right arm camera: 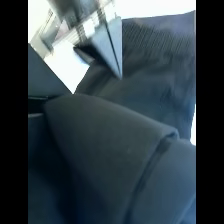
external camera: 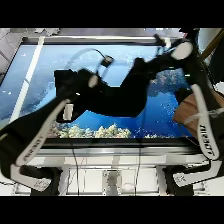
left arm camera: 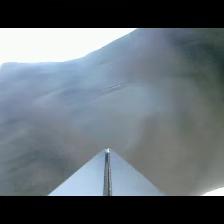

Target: Fold the clothes and pants, and hang the long-sleeved shirts on hangers.

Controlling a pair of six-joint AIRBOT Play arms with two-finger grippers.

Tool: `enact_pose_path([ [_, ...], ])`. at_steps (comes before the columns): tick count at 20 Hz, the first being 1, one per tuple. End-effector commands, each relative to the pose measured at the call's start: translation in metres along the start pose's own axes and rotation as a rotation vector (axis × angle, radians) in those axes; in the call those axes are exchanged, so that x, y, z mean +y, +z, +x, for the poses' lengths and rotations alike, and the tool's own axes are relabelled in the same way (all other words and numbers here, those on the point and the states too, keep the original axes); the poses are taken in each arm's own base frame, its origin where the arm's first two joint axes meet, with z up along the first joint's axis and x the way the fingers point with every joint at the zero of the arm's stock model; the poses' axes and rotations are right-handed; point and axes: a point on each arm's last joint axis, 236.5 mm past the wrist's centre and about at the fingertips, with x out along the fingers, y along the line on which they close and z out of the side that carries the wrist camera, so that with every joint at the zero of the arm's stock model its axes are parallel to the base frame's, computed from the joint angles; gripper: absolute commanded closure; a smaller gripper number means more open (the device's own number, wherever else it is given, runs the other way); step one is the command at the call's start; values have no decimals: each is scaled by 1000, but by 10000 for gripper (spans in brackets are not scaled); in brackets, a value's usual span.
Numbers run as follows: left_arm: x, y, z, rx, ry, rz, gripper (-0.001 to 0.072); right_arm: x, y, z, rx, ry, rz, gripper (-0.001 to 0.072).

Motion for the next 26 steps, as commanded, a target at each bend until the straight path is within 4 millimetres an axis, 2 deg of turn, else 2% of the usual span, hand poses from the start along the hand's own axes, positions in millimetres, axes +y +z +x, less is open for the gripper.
enact_pose_path([
  [1,83,-18,-68,22,125,-59,692,63,-12,84,-67,116,59,700],
  [4,120,-26,-100,2,175,-126,692,102,-34,155,-82,245,182,699],
  [6,135,-34,-107,12,194,-155,692,116,-45,185,-105,297,249,697],
  [7,138,-38,-108,26,198,-164,692,121,-45,191,-129,314,265,623],
  [8,139,-41,-107,37,198,-168,692,126,-43,193,-152,325,263,398],
  [9,139,-43,-106,41,197,-167,692,128,-39,190,-164,331,253,240],
  [11,138,-45,-104,48,195,-167,692,124,-26,176,-140,321,173,236],
  [13,138,-47,-104,59,195,-168,692,90,-12,152,-44,239,97,236],
  [15,139,-53,-105,81,202,-161,692,20,-7,113,100,64,48,240],
  [18,139,-54,-105,88,201,-156,691,-98,10,27,157,-301,2,239],
  [20,139,-54,-105,87,201,-156,691,-152,2,-22,230,-491,-37,239],
  [21,139,-54,-105,87,200,-156,691,-167,-3,-32,260,-514,-19,239],
  [22,139,-54,-105,87,200,-156,691,-175,-4,-30,263,-502,7,240],
  [24,138,-54,-104,87,199,-160,692,-184,-3,-8,240,-439,58,243],
  [26,136,-55,-104,93,192,-163,691,-201,-25,17,303,-410,156,243],
])
